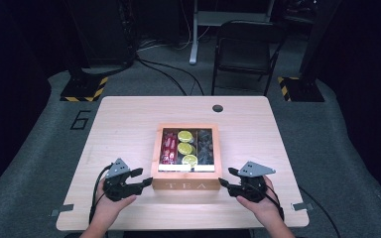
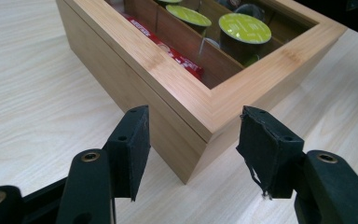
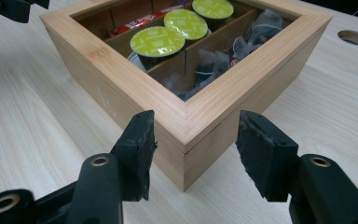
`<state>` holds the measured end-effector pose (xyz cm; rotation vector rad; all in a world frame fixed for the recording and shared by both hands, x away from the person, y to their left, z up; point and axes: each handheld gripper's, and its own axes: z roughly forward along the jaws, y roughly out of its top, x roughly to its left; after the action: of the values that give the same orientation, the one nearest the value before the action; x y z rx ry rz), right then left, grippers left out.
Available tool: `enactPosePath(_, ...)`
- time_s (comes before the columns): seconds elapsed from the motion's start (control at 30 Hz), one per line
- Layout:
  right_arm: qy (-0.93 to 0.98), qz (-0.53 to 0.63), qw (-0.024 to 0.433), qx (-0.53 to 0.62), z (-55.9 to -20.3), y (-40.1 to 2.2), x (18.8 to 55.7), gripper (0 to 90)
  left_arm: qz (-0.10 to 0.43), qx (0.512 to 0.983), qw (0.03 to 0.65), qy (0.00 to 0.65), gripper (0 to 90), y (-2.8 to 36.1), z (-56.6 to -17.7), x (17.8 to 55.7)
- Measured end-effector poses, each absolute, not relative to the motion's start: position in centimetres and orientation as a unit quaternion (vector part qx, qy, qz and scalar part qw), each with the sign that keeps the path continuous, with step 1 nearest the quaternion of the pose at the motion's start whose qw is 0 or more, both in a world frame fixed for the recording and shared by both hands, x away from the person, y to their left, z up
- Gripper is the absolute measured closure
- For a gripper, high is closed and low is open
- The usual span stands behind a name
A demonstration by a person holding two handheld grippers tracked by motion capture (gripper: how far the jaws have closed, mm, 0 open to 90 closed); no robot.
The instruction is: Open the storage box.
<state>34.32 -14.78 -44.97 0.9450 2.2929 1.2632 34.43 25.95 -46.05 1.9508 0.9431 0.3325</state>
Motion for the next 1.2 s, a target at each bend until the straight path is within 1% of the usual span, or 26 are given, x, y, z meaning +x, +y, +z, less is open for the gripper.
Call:
enactPosePath(0.07,0.82,0.434,0.171,0.33,-45.6,-14.4,34.5,46.0,0.134,0.796,0.453,0.379,43.3,25.7,-46.3,34.5)
enactPosePath(0.43,0.842,0.406,0.166,0.314,-47.0,-13.7,35.2,45.6,0.122,0.815,0.434,0.363,44.5,24.6,-47.2,34.9)
enactPosePath(0.57,0.841,0.405,0.178,0.311,-47.1,-13.3,35.1,47.9,0.12,0.821,0.429,0.358,45.5,24.3,-47.4,35.0)
enactPosePath(0.63,0.844,0.403,0.179,0.305,-47.1,-13.2,35.2,48.2,0.119,0.823,0.426,0.356,45.9,24.3,-47.5,35.1)
enactPosePath(0.67,0.847,0.395,0.181,0.306,-47.3,-13.1,35.2,50.4,0.123,0.826,0.418,0.357,45.9,24.1,-47.7,35.2)
enactPosePath(0.7,0.845,0.398,0.177,0.311,-47.4,-13.1,35.2,50.7,0.124,0.828,0.416,0.356,45.9,24.1,-47.7,35.3)
enactPosePath(0.83,0.842,0.402,0.175,0.315,-47.4,-13.2,35.4,50.9,0.124,0.824,0.417,0.363,48.0,24.1,-47.9,35.5)
enactPosePath(1.03,0.84,0.404,0.174,0.317,-47.4,-13.1,35.4,50.0,0.132,0.826,0.412,0.362,47.1,23.8,-47.9,35.4)
enactPosePath(1.2,0.836,0.411,0.166,0.324,-47.4,-13.3,35.5,50.0,0.143,0.822,0.42,0.358,47.4,23.9,-47.5,35.2)
